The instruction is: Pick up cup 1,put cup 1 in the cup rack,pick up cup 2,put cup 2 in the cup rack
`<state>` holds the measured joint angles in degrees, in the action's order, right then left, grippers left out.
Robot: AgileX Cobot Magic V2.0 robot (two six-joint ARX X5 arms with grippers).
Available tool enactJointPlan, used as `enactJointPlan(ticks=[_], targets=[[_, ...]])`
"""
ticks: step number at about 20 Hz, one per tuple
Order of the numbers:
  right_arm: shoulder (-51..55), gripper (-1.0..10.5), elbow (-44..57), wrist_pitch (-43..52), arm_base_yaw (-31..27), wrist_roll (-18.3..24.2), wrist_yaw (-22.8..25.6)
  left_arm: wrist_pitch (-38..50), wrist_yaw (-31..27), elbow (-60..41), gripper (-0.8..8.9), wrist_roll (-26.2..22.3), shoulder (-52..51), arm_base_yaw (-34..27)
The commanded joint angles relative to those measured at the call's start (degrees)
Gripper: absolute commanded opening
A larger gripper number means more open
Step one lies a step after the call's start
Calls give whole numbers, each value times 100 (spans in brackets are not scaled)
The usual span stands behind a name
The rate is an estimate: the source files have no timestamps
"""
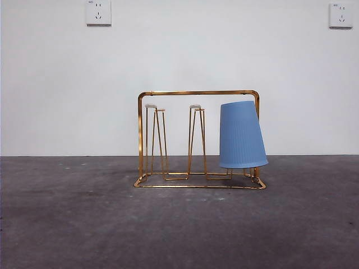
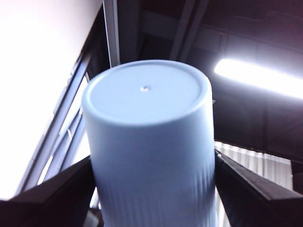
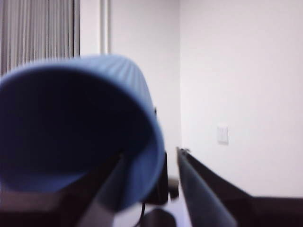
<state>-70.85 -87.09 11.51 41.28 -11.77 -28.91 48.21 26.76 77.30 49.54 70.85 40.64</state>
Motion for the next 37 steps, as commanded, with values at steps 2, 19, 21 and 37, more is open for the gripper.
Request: enactJointPlan(ticks=[2,19,21,37], targets=[[227,225,55,-313,-9,160,-24,98,52,7,-8,-17,-136,-151],[2041,221,55,-4669,-9,2404,1445,-5821,-1768,4,-7,-3790,-1137,-944],[2208,221,55,-4693,-9,2400,1556,-6398,-2072,4,-6,-4144,-1128,-881],[2728,222,55,-5777,-9,2400,2339,-5482,-3132,-1875,-6,-4507,-861,-551]])
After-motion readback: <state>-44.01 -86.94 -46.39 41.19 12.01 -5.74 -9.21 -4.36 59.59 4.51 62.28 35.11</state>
